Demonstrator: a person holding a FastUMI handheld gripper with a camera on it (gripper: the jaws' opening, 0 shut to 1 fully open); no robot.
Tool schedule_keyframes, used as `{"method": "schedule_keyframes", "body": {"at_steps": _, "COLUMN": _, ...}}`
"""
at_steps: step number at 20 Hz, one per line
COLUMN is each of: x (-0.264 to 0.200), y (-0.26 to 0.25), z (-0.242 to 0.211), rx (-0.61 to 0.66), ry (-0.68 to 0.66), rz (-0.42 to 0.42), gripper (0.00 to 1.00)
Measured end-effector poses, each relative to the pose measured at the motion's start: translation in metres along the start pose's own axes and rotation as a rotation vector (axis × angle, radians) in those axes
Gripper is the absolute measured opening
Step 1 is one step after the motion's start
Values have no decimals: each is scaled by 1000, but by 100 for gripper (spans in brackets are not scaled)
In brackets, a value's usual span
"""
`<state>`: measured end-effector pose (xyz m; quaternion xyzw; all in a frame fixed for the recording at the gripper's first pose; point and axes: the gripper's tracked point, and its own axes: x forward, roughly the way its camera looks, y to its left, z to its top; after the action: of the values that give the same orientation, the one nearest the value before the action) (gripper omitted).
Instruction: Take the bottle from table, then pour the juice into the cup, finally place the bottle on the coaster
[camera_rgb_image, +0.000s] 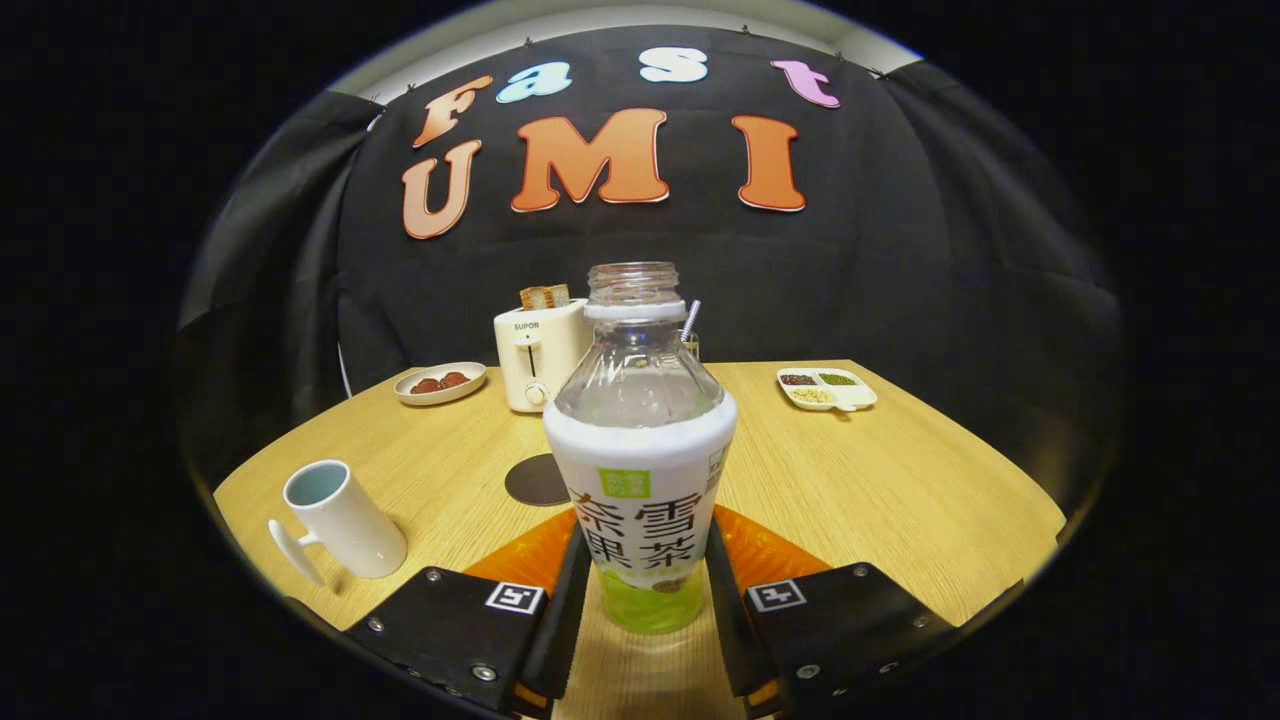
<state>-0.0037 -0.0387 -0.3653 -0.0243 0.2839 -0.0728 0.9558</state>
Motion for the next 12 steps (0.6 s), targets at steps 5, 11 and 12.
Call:
{"method": "schedule_keyframes", "body": {"at_steps": 5, "x": -9, "y": 9, "z": 25, "rx": -185, "ry": -67, "rz": -39, "gripper": 57}}
{"method": "schedule_keyframes", "body": {"at_steps": 11, "x": -16, "y": 27, "z": 38, "rx": -387, "ry": -107, "rz": -67, "gripper": 57}}
{"method": "schedule_keyframes", "body": {"at_steps": 12, "x": -17, "y": 32, "z": 39, "rx": -418, "ry": -111, "rz": -68, "gripper": 57}}
